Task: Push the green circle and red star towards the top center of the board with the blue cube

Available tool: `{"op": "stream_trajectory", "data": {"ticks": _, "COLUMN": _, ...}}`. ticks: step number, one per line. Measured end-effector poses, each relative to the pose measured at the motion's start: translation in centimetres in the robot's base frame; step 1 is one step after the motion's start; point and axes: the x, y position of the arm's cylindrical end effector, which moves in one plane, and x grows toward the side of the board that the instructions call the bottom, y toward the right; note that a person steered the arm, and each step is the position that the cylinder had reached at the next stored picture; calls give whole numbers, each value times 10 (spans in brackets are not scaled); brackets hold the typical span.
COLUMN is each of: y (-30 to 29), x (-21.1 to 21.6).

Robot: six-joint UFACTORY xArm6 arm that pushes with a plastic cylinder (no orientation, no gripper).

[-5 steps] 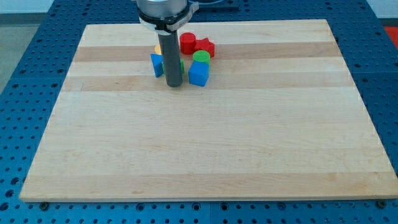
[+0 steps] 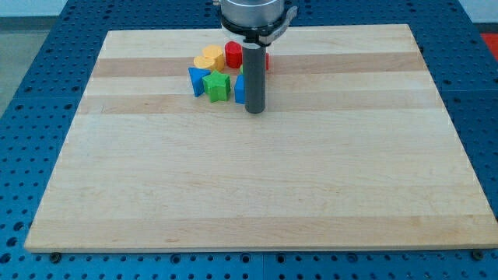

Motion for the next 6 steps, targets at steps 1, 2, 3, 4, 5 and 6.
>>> {"op": "stream_trajectory", "data": {"ticks": 1, "y": -1, "x": -2}}
{"op": "stream_trajectory", "data": {"ticks": 2, "y": -2, "x": -6}}
{"op": "stream_trajectory", "data": {"ticks": 3, "y": -2, "x": -7}}
{"op": "stream_trajectory", "data": {"ticks": 4, "y": -2, "x": -7}}
{"op": "stream_trajectory", "data": {"ticks": 5, "y": -2, "x": 2}}
{"op": "stream_trajectory", "data": {"ticks": 6, "y": -2, "x": 9}}
